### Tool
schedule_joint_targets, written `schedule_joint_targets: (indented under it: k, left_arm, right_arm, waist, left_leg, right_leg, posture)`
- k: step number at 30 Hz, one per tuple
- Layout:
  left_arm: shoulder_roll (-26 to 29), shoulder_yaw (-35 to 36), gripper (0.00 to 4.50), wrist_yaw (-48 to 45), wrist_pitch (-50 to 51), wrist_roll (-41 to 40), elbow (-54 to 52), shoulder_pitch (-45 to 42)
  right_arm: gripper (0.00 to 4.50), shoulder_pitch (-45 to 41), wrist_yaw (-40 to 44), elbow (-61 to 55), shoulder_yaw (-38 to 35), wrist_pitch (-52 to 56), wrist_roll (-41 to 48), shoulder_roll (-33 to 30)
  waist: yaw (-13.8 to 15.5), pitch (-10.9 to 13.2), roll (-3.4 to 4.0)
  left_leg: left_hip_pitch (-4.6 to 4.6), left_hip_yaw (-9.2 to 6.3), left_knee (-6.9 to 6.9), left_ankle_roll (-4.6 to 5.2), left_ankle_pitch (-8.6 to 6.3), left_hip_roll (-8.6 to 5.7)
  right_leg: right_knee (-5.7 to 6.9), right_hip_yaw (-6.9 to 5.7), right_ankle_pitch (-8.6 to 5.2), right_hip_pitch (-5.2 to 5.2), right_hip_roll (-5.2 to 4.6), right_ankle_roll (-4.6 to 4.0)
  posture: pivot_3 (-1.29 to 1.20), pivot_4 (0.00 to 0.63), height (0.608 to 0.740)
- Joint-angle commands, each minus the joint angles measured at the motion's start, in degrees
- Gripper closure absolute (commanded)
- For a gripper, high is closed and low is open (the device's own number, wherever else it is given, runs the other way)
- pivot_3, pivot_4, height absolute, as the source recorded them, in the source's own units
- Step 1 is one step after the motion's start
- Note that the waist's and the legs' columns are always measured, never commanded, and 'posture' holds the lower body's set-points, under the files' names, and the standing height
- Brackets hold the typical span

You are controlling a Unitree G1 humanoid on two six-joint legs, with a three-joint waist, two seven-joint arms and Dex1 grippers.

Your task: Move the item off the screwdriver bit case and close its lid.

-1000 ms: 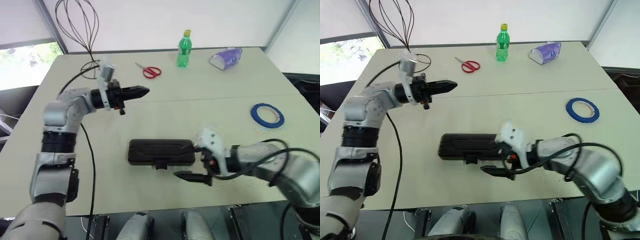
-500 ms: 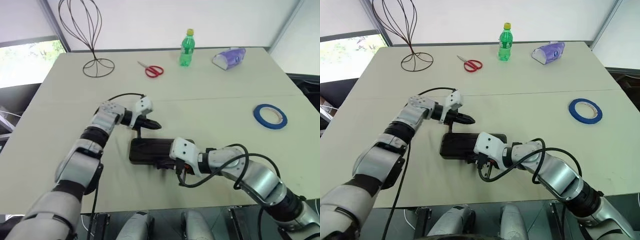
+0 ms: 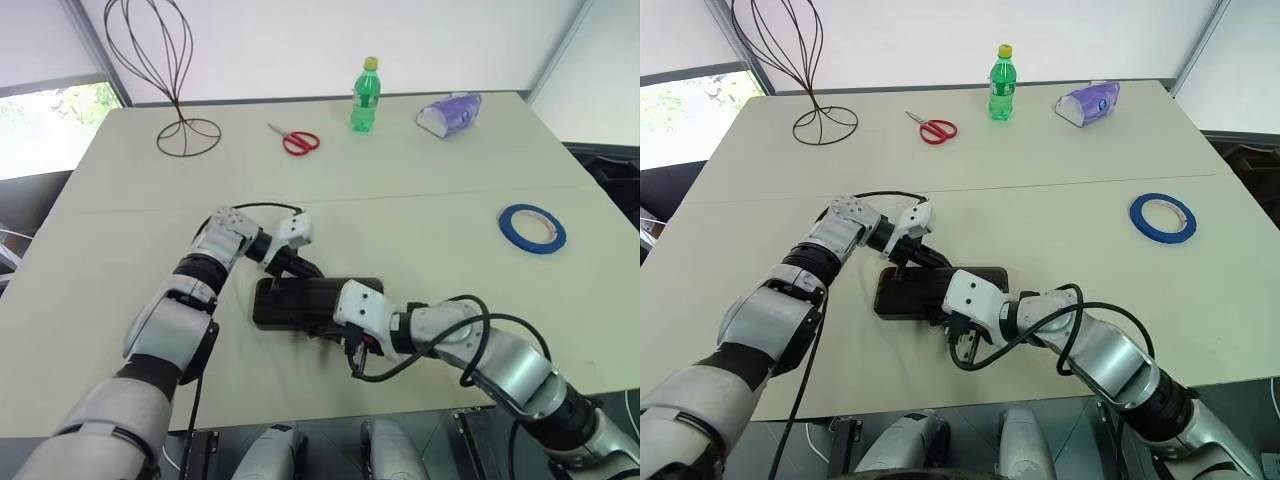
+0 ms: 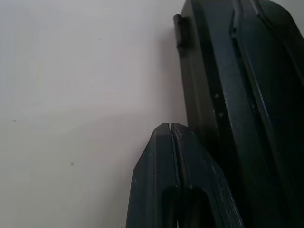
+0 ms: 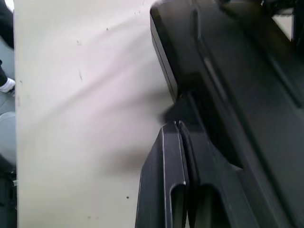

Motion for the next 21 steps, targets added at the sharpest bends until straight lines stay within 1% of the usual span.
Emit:
schedule_joint_targets:
  k: [1,7,12,15,21]
  left_arm:
    - [0.1,-0.4,4.50,-3.5,0.8,0.1,-3.3,1.4]
    - [1.8,-3.3,4.50,-5.1,2.7,-1.2,-10.3,5.7]
    - [2.4,-4.1,4.50,-5.1,4.7,-1.8,-16.0,9.3]
    - [3.2,-5.6,4.50,-5.1,7.6,-3.8,-21.5,12.2]
    - [3.2,-4.8,4.50,-5.1,11.8,-4.8,-27.3,15.3]
  right_arm:
    - [4.44,-0.4,0.0,2.4,2.4,-3.0,-3.7,0.2]
    - [4.44,-0.8,-0.8,6.2,3.2,-5.7,-7.2,0.3]
    - [4.44,-1.6,-1.6,7.0,2.6,-5.2,-8.2,1.3]
    - [4.44,-2.6,-3.5,8.7,2.4,-4.1,-10.2,2.1]
    - [4.44,-4.1,-6.2,10.9,2.0,-2.0,-13.1,2.9]
  waist:
    - [0.0,0.0,0.00]
    - [-0.3,0.0,-0.04]
    - [-0.4,-0.1,-0.08]
    - [-0.6,-0.1,-0.13]
    - [-0.6,-0.2,-0.18]
  left_leg:
    - [0.00,-0.01,0.00,0.00,0.00,0.00]
    - [0.01,-0.02,0.00,0.00,0.00,0.02]
    - [0.02,-0.02,-0.02,0.00,0.00,0.07]
    - [0.04,-0.01,-0.02,0.00,0.00,0.08]
    - [0.17,0.00,-0.04,-0.01,0.00,0.13]
  right_leg:
    - [0.01,0.00,0.00,-0.01,0.00,0.00]
    - [0.01,0.00,0.00,-0.02,0.01,0.00]
    - [0.03,0.00,0.00,-0.03,0.03,0.00]
    - [0.03,0.00,0.00,-0.02,0.07,0.00]
    - [0.02,0.03,0.00,0.02,0.13,0.00]
  posture:
    - [0.00,0.150,0.740]
    - [0.00,0.150,0.740]
    - [0.00,0.150,0.740]
    - [0.00,0.150,0.740]
    - [0.00,0.150,0.740]
